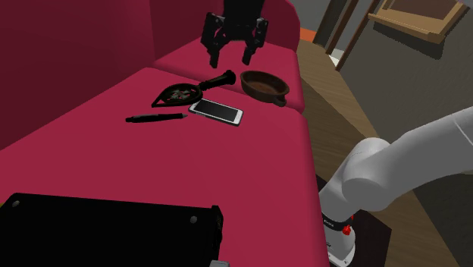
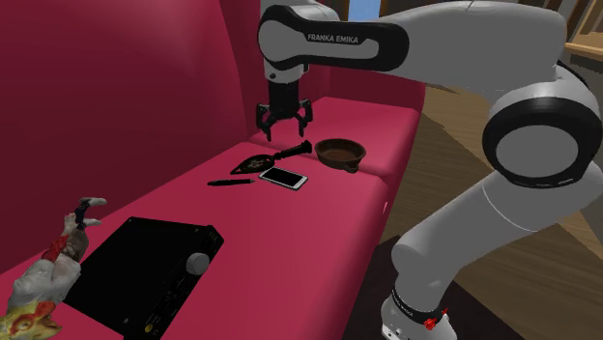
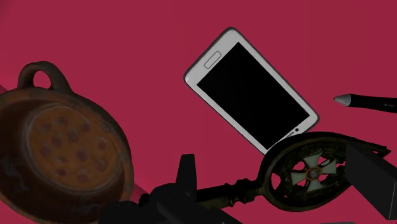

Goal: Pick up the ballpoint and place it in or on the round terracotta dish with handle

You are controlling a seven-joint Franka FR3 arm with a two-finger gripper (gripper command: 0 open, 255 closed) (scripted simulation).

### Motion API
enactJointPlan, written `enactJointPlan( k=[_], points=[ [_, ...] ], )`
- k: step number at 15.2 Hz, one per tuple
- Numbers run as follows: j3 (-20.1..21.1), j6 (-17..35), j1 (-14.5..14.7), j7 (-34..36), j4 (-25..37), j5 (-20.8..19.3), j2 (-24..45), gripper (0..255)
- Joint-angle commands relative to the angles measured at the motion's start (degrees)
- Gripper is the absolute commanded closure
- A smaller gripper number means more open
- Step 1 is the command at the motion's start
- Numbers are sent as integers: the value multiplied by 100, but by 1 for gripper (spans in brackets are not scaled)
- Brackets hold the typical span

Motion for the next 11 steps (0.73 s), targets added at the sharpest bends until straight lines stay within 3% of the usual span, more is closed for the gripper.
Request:
enactJointPlan(
  k=[1, 6, 11],
  points=[
    [261, -48, 20, 336, 400, -52, 367, 0],
    [842, -251, 92, 1106, 1469, -364, 1337, 0],
    [809, 151, 99, 1072, 969, -321, 1228, 0]
  ],
)
